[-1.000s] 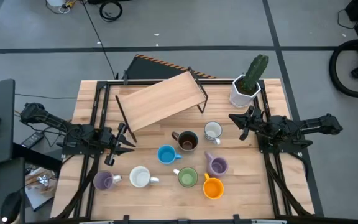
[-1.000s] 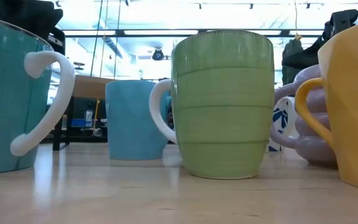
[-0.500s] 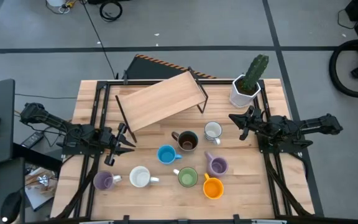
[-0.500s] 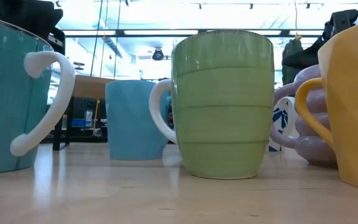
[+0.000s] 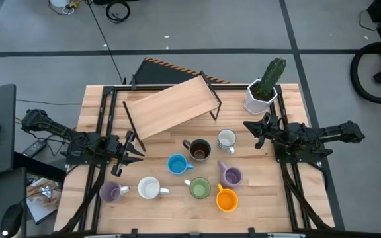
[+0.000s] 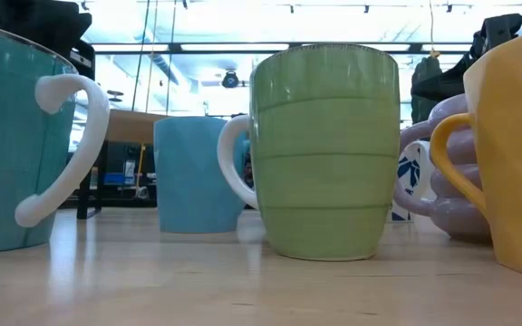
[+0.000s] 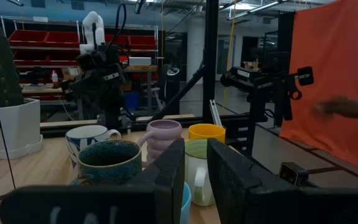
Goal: Place coffee mugs
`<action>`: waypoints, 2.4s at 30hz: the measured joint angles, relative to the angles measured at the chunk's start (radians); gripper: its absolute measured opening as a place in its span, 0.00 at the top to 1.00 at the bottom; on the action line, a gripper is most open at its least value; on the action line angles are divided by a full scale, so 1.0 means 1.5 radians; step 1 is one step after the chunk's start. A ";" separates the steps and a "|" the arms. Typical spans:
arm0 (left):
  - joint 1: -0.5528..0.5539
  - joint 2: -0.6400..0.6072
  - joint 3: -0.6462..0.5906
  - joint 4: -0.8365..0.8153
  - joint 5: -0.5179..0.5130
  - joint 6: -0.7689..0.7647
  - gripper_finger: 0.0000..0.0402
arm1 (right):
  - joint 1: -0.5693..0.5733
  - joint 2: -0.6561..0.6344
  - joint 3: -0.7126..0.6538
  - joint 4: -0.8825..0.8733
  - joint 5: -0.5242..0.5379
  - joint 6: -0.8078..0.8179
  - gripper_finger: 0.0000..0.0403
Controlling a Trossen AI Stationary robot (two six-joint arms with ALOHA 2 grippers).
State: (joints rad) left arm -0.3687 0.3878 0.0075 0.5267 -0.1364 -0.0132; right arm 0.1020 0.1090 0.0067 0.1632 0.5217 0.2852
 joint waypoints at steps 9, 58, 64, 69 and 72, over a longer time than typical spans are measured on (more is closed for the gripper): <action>0.000 0.000 0.000 0.044 0.000 -0.009 0.82 | 0.000 0.000 0.000 0.019 0.004 0.000 0.96; 0.045 0.003 0.058 -0.023 -0.227 0.065 0.82 | -0.001 0.574 0.511 -0.428 -0.042 0.147 0.85; 0.089 0.003 0.059 -0.022 -0.225 0.055 0.82 | 0.000 0.696 0.618 -0.563 -0.097 0.164 0.78; 0.114 0.003 0.060 -0.025 -0.181 0.028 0.82 | 0.001 0.783 0.688 -0.641 -0.152 0.160 0.71; 0.126 0.003 0.077 -0.054 -0.141 0.003 0.82 | 0.001 0.831 0.727 -0.676 -0.181 0.154 0.67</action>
State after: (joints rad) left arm -0.1796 0.3927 0.1227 0.4462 -0.3483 -0.0088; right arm 0.1032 1.3553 1.0968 -0.8514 0.2507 0.5167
